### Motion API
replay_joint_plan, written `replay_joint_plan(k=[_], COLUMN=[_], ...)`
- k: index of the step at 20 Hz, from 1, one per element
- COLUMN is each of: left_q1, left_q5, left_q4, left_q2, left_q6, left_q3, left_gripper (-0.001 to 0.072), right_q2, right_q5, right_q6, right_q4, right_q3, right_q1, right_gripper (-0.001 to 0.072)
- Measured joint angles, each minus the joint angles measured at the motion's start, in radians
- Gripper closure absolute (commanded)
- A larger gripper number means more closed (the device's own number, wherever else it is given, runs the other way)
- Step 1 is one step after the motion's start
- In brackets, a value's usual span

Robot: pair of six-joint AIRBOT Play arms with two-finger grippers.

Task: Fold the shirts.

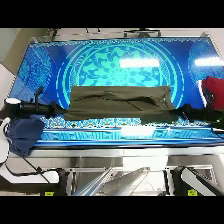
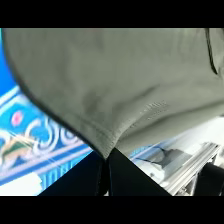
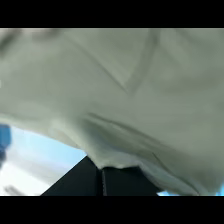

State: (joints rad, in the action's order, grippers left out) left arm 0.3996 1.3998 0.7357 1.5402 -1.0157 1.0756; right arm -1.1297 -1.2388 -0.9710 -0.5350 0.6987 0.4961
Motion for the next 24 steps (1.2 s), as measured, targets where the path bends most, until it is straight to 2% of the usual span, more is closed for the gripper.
replay_joint_plan(k=[4,11,12,13,14,15,16,17,18,22,24], left_q1=[-0.072,-0.150,-0.156,-0.161,-0.164,-0.165,-0.165,-0.161,-0.154,-0.093,-0.067], left_q5=[0.014,0.014,0.014,0.015,0.017,0.027,0.042,0.065,0.092,0.211,0.231], left_q4=[-0.003,-0.003,-0.003,-0.003,-0.002,0.001,0.010,0.025,0.050,0.148,0.158], left_q2=[0.121,0.377,0.409,0.440,0.464,0.485,0.500,0.512,0.518,0.525,0.493], left_q6=[-0.041,-0.085,-0.093,-0.100,-0.103,-0.114,-0.125,-0.136,-0.156,-0.259,-0.290], left_q3=[0.206,0.537,0.577,0.616,0.649,0.681,0.711,0.745,0.780,0.933,0.944], left_gripper=[0.0682,0.0682,0.0680,0.0610,0.0423,0.0420,0.0420,0.0420,0.0420,0.0420,0.0420], right_q2=[-0.162,-0.539,-0.578,-0.607,-0.631,-0.647,-0.656,-0.660,-0.660,-0.651,-0.661], right_q5=[0.135,0.219,0.226,0.231,0.237,0.239,0.237,0.230,0.219,0.156,0.113], right_q6=[0.071,0.154,0.167,0.179,0.190,0.199,0.204,0.206,0.199,0.049,-0.008], right_q4=[0.123,0.181,0.182,0.186,0.187,0.181,0.165,0.138,0.089,-0.181,-0.267], right_q3=[0.130,0.450,0.480,0.500,0.517,0.529,0.546,0.565,0.592,0.695,0.717], right_q1=[-0.080,-0.167,-0.174,-0.177,-0.180,-0.179,-0.175,-0.166,-0.152,-0.104,-0.098], right_gripper=[0.0676,0.0669,0.0616,0.0492,0.0461,0.0443,0.0281,0.0088,0.0017,0.0005,0.0004])
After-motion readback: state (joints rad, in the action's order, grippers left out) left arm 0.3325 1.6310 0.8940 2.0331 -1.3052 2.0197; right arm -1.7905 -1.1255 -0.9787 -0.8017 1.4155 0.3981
